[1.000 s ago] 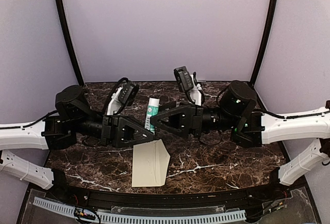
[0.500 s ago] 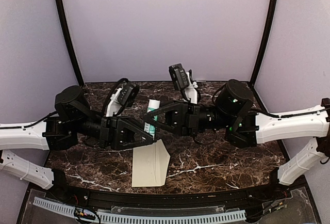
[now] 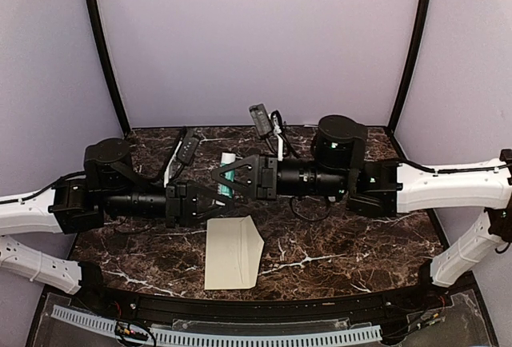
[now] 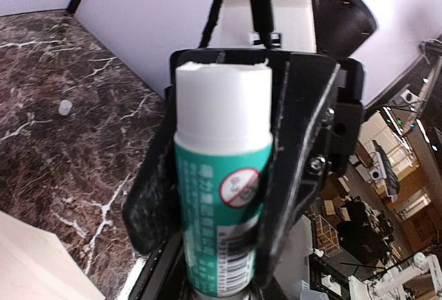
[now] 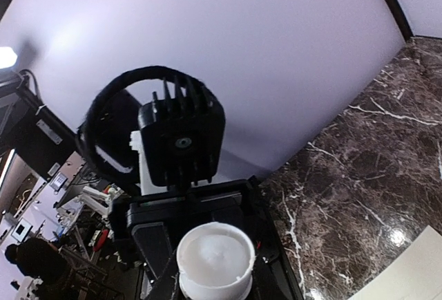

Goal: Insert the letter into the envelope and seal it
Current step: Unscrew the solid glue.

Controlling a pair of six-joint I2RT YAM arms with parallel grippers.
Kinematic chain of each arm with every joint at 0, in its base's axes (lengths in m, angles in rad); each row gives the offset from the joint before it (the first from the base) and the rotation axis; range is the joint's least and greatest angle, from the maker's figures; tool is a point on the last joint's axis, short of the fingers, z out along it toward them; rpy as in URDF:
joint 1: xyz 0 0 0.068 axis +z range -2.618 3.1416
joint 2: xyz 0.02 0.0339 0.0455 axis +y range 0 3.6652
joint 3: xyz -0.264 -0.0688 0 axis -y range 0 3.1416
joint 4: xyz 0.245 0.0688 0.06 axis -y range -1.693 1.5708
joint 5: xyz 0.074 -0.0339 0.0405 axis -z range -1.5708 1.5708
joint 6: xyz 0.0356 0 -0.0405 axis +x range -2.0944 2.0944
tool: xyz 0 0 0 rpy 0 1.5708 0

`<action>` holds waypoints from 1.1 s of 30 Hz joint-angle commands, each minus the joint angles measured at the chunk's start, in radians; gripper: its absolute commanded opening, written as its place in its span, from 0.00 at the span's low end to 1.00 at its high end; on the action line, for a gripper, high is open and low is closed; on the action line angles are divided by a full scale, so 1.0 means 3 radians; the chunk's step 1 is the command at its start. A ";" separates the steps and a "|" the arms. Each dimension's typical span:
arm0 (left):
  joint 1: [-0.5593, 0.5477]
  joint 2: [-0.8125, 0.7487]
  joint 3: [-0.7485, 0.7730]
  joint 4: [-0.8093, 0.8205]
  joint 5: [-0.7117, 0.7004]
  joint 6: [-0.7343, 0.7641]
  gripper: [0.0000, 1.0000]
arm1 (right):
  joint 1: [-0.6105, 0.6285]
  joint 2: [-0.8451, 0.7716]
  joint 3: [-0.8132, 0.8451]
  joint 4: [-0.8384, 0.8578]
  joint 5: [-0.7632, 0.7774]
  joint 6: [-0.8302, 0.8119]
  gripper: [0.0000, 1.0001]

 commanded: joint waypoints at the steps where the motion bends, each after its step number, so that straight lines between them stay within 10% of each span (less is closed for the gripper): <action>1: 0.0031 0.0164 0.0156 -0.0620 -0.0772 0.0153 0.00 | 0.0148 0.0224 0.0449 -0.0799 0.0542 -0.0026 0.00; 11: 0.0028 0.0623 0.0450 -0.0950 -0.1310 0.0062 0.00 | 0.0284 0.0982 0.1496 -0.2501 0.1685 0.0433 0.00; 22: 0.0023 0.0564 0.0318 -0.0727 -0.1086 0.0015 0.00 | 0.0306 0.0902 0.1449 -0.2426 0.1760 0.0481 0.00; 28: 0.0028 0.0352 0.0197 -0.0443 -0.0661 -0.0067 0.00 | 0.0295 0.0381 0.0926 -0.1818 0.1574 0.0267 0.58; 33: 0.0036 0.0265 0.0136 -0.0272 -0.0380 -0.0130 0.00 | 0.0259 -0.0151 0.0440 -0.1351 0.1381 0.0215 0.87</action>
